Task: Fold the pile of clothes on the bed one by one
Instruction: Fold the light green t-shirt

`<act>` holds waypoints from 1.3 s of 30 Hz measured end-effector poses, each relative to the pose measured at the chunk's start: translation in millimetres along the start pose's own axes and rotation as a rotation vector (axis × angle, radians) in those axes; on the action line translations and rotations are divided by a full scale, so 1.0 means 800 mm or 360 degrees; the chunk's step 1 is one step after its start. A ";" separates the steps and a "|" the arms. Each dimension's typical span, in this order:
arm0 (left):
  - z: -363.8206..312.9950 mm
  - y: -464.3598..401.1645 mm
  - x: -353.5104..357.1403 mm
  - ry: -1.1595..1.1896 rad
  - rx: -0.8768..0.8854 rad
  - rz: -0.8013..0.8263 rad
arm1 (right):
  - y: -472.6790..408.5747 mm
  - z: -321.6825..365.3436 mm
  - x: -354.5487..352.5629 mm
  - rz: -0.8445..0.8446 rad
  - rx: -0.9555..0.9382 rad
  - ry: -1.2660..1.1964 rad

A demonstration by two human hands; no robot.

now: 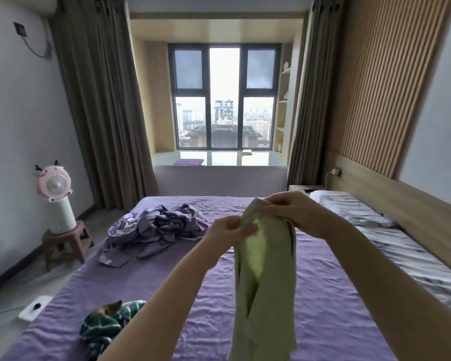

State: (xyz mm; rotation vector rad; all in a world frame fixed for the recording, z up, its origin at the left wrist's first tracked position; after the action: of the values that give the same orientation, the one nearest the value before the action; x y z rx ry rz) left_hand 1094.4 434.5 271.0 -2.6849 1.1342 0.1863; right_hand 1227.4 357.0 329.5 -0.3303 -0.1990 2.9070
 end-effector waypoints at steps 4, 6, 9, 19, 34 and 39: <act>-0.013 -0.011 -0.023 -0.0102 0.0101 -0.0067 | 0.009 -0.002 -0.006 0.0031 0.0088 0.0257; -0.016 -0.016 -0.028 -0.0148 0.0129 -0.0006 | 0.010 0.000 -0.012 -0.0216 0.0041 0.0250; -0.007 -0.019 -0.034 -0.0312 0.0097 0.0136 | 0.013 0.013 -0.024 -0.0532 -0.0142 -0.0039; 0.078 -0.019 -0.071 -0.1015 0.0031 0.0200 | 0.029 0.034 -0.083 -0.0676 -0.0377 -0.0295; 0.105 -0.004 -0.022 -0.0807 0.0134 0.0421 | 0.032 -0.005 -0.069 -0.0597 -0.0248 -0.0401; 0.056 -0.013 0.050 -0.0487 0.0382 0.0335 | 0.025 -0.004 -0.059 -0.0526 -0.0199 -0.0192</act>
State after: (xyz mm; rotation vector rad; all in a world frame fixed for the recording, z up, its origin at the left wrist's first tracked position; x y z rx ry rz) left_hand 1128.3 424.9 220.9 -2.2342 1.2479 0.4478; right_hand 1269.0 327.7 333.0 -0.1260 -0.4142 2.5928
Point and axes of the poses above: each hand's wrist, its own y-axis away from the middle knuckle, its own x-axis out of the palm, z = x × y, the point moved 6 cm from there along -y, towards the middle knuckle, and after that the axes turned 6 degrees about -y, right-handed, at the moved point
